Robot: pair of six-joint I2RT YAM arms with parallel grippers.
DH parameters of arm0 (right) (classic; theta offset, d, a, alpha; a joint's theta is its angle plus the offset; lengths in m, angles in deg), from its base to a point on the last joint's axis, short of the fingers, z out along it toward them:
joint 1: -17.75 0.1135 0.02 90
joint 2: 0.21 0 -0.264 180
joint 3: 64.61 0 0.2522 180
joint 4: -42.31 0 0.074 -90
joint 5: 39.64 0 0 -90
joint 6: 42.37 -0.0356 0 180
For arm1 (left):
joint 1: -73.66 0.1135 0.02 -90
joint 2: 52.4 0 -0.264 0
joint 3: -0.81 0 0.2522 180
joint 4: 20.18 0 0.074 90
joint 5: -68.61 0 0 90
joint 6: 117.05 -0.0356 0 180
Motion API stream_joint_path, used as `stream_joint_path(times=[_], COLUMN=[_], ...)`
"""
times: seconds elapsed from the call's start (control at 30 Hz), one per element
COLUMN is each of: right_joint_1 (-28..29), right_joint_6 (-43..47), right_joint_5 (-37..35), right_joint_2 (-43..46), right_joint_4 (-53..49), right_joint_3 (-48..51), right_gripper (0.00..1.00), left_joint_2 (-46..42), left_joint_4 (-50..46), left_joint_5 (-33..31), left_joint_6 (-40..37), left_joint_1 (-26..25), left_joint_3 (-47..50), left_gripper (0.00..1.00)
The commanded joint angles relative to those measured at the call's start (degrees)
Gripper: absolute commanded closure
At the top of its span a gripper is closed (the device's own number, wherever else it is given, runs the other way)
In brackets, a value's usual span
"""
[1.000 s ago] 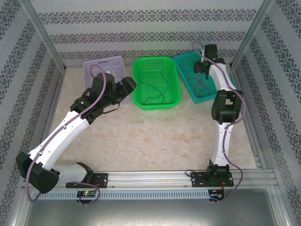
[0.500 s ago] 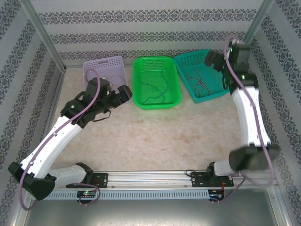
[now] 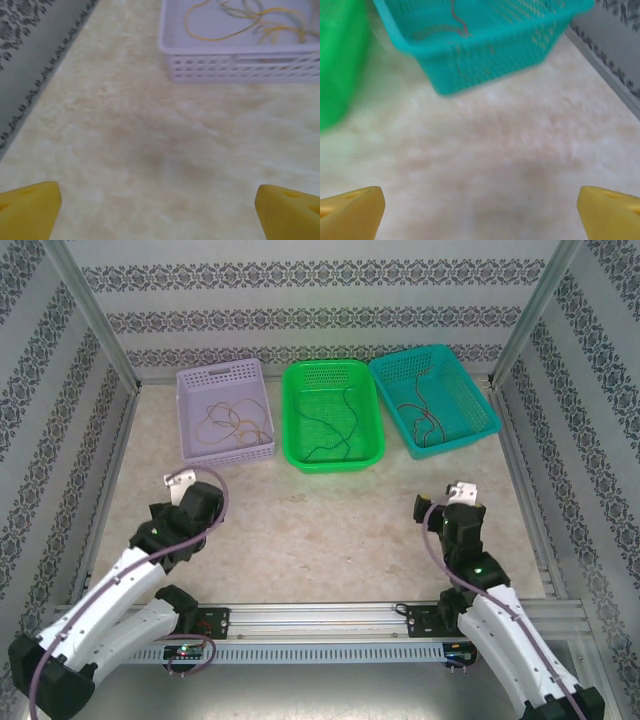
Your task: Untangle the cables
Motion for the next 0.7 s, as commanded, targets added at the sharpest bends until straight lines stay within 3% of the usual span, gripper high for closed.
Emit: stream_joint_path(times=[0.0,0.07,0.17,0.27,0.4,0.47,0.53,0.67], right_joint_1=[-5.5,-9.5,-12.2,-13.4,-13.8,-14.6,-14.5,-14.5], right_joint_6=[6.1,5.3,6.8,7.0,7.6,6.7,7.3,7.5], right_joint_5=[-1.6,2.5,8.3,12.1,17.4,18.4,20.5,19.5], right_joint_2=[-3.6,-9.0,-21.0,-34.1,-50.6,-55.2,-59.6,-57.8], right_joint_4=[19.3,20.5,32.2,35.3,53.8,53.8,63.8,65.9], right_joint_3=[3.8,2.1,1.0,-5.5,-9.1,-12.0,-9.9,-5.9], right_gripper=[0.02,0.02,0.02,0.02,0.02,0.02,0.02,0.02], left_joint_2=[-0.5,3.8,12.3,21.5,32.1,36.1,38.7,47.7], left_joint_4=[26.6,32.6,42.1,52.4,62.5,67.0,69.5,93.1], left_joint_5=[-3.2,4.2,9.9,14.1,20.7,23.9,27.2,29.9], left_joint_6=[-13.3,-15.7,-17.4,-17.6,-20.2,-21.1,-24.8,-26.1], left_joint_1=[5.5,10.5,14.5,17.7,21.4,22.8,23.7,24.8], left_joint_3=[7.7,9.7,10.7,11.6,8.1,6.7,5.5,12.9], left_gripper=[0.01,0.01,0.01,0.01,0.01,0.01,0.01,0.01])
